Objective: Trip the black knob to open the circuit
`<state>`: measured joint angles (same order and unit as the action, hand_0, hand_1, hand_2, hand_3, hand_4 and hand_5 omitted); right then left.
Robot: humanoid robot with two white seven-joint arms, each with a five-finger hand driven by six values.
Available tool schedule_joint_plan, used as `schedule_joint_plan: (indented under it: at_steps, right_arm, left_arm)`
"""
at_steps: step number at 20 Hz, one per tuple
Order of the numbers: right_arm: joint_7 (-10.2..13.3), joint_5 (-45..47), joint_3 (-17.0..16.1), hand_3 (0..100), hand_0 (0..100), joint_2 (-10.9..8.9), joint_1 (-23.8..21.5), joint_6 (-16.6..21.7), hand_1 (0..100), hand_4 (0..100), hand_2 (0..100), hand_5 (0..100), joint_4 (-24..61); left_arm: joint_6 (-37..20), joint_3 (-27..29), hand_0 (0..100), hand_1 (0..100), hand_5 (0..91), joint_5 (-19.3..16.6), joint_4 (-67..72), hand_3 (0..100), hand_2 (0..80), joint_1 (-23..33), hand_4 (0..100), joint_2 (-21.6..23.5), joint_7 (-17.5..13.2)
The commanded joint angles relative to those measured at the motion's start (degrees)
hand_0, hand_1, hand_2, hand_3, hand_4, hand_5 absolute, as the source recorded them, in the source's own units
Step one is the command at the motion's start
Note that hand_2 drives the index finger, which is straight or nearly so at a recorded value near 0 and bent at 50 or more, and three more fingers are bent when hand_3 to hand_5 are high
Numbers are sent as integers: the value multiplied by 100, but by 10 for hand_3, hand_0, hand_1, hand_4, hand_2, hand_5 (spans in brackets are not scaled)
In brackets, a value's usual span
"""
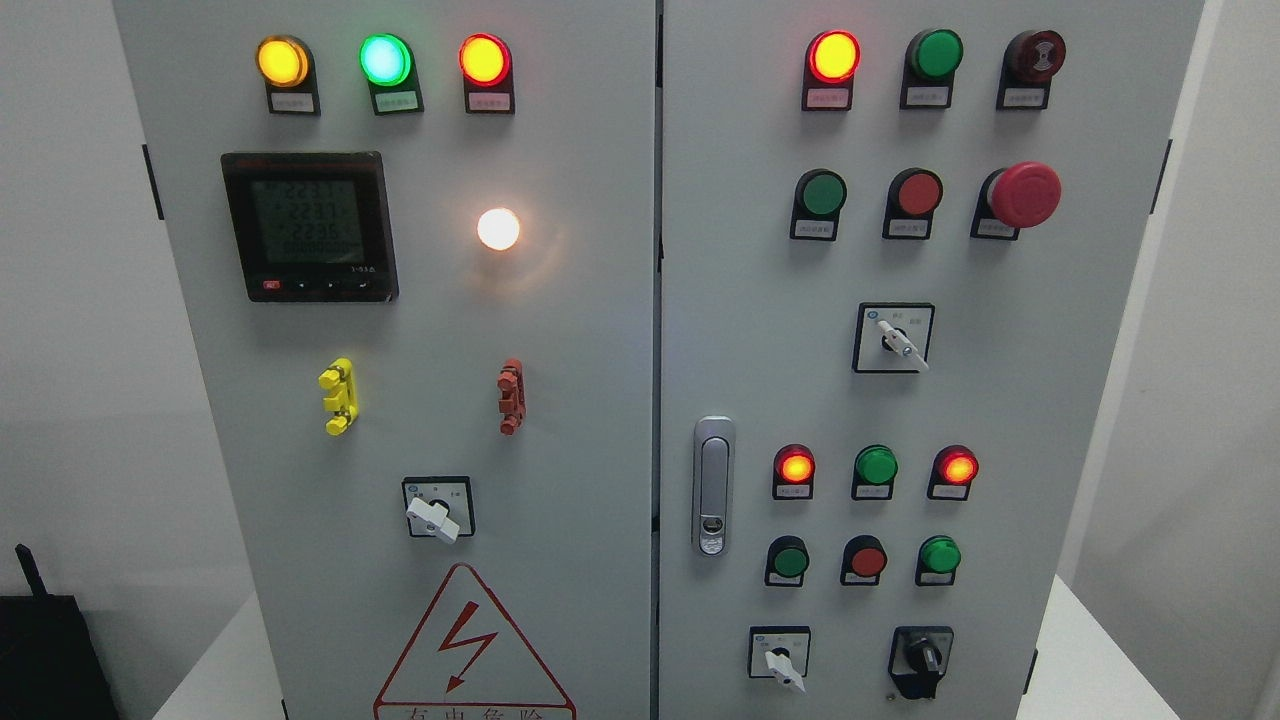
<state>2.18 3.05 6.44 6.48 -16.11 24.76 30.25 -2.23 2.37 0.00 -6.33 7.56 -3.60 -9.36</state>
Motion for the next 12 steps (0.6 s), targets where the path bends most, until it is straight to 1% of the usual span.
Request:
schedule_joint_plan:
  at_steps: [1,2,3,5,6,11,12]
  right_arm:
    - [-7,-6,138,159,0,-15,-102,345,0,127,0,0,964]
    - [-16,-6,147,208,0,-24,-120,406,0,171,0,26,1035]
    - [-16,-6,165,273,0,-24,-129,485,0,243,0,91,1096]
    - [-16,-33,174,306,0,-24,-120,644,0,285,0,133,1176]
    - [-16,-59,147,328,0,-32,-120,644,0,298,0,162,1307]
    - [-16,-68,60,378,0,-76,-173,583,0,352,0,233,2211]
    - [-16,-77,-28,398,0,-85,-181,583,0,365,0,243,2396]
  left_arm:
    - [-6,0,120,389,0,-132,0,0,0,0,0,0,-4]
    - [-6,0,120,389,0,-132,0,0,0,0,0,0,-4]
    - [-6,0,120,389,0,-132,0,0,0,0,0,0,-4]
    - [-6,0,120,389,0,-132,0,0,0,0,0,0,-4]
    - [3,0,120,389,0,-132,0,0,0,0,0,0,-4]
    - [3,0,120,389,0,-132,0,0,0,0,0,0,-4]
    - [-6,0,120,389,0,-132,0,0,0,0,0,0,-4]
